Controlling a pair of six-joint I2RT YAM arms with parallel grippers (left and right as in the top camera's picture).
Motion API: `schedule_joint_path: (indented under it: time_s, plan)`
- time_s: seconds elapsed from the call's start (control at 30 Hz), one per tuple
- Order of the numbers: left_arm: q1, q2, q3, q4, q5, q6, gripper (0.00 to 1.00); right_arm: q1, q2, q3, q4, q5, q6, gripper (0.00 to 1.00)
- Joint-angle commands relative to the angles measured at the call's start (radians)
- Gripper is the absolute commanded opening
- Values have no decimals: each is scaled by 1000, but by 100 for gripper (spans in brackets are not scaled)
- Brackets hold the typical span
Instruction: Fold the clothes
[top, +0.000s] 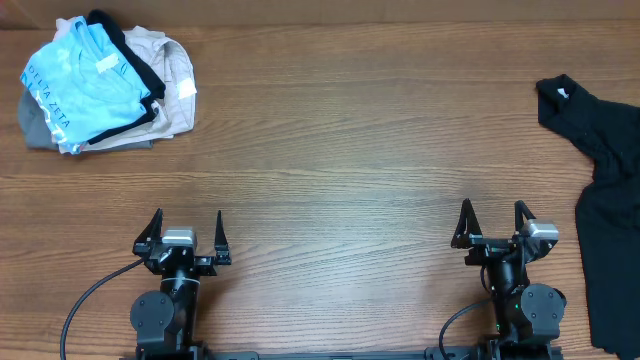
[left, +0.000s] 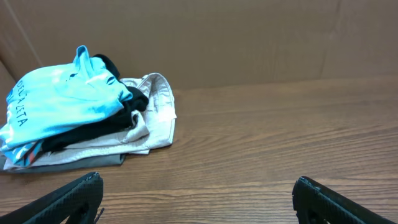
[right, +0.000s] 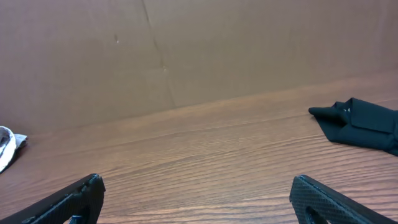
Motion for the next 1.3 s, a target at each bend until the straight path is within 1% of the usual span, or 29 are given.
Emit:
schedule_joint_path:
  time_s: [0.0, 0.63, 0.67, 0.77, 0.87, 0.93, 1.07, 1.13, 1.2, 1.27]
  plan:
    - [11, -11, -5, 0, -6, 16, 100, -3, -11, -11, 6, 2, -3, 100]
    - [11, -11, -5, 0, -6, 16, 100, -3, -11, -11, 8, -3, -1, 100]
    - [11, -11, -5, 0, -6, 15, 100, -3, -12, -11, 10, -27, 22, 100]
    - [11, -11, -5, 0, -6, 16, 100, -3, -11, -11, 23, -164, 202, 100]
    - [11, -11, -5, 0, -6, 16, 100, -3, -11, -11, 31, -251, 349, 100]
    - [11, -11, -5, 0, -6, 16, 100, -3, -11, -11, 33, -308, 423, 100]
    - [11, -11, -5, 0, -6, 16, 100, -3, -11, -11, 39, -371, 444, 100]
    - [11, -11, -5, 0, -6, 16, 100, -3, -12, -10, 84, -437, 474, 100]
    - [11, -11, -5, 0, -6, 16, 100, -3, -11, -10, 182, -540, 496, 100]
    - [11, -11, -5, 0, -6, 16, 100, -3, -11, -6, 317, -626, 496, 100]
